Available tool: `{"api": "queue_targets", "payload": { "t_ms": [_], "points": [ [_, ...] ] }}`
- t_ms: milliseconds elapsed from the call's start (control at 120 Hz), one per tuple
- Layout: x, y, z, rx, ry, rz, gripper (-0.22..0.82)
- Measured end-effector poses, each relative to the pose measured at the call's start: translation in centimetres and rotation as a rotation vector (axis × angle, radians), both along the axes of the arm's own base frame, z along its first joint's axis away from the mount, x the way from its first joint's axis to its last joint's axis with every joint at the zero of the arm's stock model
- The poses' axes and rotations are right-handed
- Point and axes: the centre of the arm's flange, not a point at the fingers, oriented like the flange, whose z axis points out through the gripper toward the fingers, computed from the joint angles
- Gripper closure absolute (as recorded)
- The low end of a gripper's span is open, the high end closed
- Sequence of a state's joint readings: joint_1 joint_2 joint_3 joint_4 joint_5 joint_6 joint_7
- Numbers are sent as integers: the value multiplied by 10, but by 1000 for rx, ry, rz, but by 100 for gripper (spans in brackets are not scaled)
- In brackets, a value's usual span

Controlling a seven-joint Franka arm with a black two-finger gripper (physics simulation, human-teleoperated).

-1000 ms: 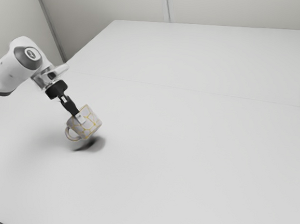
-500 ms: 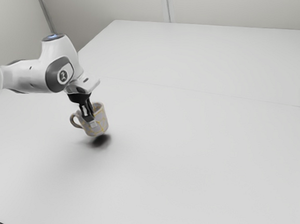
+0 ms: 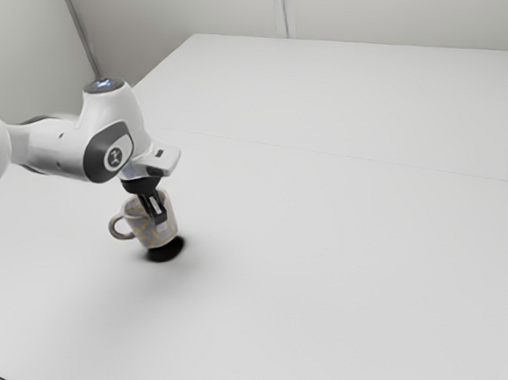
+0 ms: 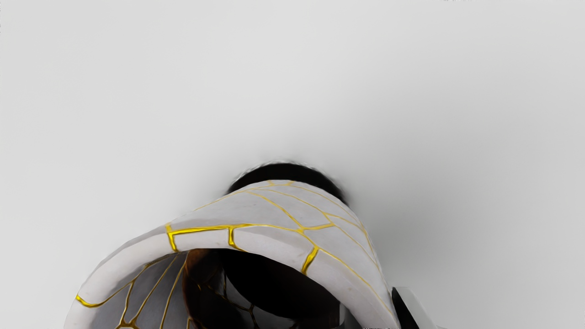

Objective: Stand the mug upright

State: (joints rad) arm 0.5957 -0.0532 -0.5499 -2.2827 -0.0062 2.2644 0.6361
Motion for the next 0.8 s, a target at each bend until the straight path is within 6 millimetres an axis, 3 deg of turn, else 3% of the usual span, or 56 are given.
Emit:
{"api": "queue_targets", "payload": {
  "t_ms": [117,208,300,467,600,800],
  "points": [
    [1,-4,-1,-9,-6,44,41],
    [1,-8,0,-11,-11,67,27],
    [1,-9,7,-6,-24,92,17],
    [5,-8,37,-1,-31,200,8],
    [20,-16,85,-12,-43,292,4],
    [36,-47,189,-54,-95,341,2]
  ]
}}
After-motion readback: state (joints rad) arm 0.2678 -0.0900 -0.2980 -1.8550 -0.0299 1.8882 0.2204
